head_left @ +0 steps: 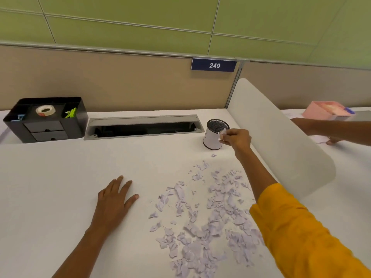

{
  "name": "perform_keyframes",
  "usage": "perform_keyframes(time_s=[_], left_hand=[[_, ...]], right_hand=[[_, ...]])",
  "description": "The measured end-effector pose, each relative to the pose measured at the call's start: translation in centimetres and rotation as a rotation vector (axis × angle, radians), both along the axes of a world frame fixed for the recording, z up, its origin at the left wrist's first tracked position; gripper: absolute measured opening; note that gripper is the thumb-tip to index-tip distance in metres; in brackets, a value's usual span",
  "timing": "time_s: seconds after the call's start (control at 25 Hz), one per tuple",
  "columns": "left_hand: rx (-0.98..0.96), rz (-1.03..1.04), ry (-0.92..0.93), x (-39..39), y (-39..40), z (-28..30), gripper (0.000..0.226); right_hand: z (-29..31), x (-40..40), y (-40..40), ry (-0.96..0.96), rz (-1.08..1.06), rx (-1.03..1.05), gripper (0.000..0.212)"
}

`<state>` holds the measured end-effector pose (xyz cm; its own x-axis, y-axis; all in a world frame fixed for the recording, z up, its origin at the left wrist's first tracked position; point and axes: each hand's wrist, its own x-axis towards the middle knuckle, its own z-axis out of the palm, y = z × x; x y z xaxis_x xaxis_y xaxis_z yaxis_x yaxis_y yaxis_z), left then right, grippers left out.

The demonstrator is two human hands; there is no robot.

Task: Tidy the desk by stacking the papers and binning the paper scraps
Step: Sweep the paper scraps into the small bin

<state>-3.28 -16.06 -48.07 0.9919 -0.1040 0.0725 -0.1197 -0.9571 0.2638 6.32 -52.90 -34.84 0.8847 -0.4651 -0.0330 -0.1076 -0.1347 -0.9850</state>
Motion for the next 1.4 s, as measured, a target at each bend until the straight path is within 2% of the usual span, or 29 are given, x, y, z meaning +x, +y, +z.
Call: perform_keyframes(time_s=[0.08,0.24,0.36,0.56,0.76,0.88,1.0,1.12,1.2,1.28,1.4], left_hand=[[0.02,0.026,-0.009,0.6,0.2,0.0,0.09],[0.054,0.07,0.007,0.8,0.2,-0.2,0.08],[0.061,0.091,0.006,0.6,0.0,-0.3,0.074],[0.102,0.087,-0.007,0.7,0.0,-0.3,0.074],[0.102,0.088,-0.045,0.5,-0.1,-0.3,0.074],[0.091,0.081,-0.035,0.3,-0.1,-0.1,0.074],[0.086,0.082,-0.027,0.0,-0.3,-0.3,0.073],[0.068,0.084,-0.013,-0.2,-0.3,-0.3,0.073],[0.07,0.079,-0.005,-0.4,-0.3,-0.2,0.074],[0.071,0.072,0.002,-0.5,-0.2,-0.1,0.074],[0.062,0.073,-0.003,-0.5,-0.1,-0.2,0.072]], right_hand=[[-0.1,2.5,-0.2,-0.022,-0.013,-0.047,0.023],[-0.7,6.4,-0.1,0.05,-0.067,-0.389,0.021],[-0.9,7.9,-0.2,0.08,-0.016,-0.545,0.019],[-1.1,7.6,-0.2,0.103,0.015,-0.554,0.028],[-0.3,3.9,-0.7,0.011,-0.104,-0.438,0.021],[-1.8,0.0,-0.5,0.021,-0.096,-0.452,0.018],[-4.9,-3.4,-1.0,0.218,-0.008,-0.597,0.025],[-6.9,-5.7,-1.5,0.601,0.127,-0.8,0.06],[-7.3,-6.8,-1.2,0.692,0.197,-0.855,0.069],[-7.7,-7.2,-0.8,0.631,0.2,-0.816,0.058],[-8.1,-7.4,-0.9,0.516,0.18,-0.72,0.025]])
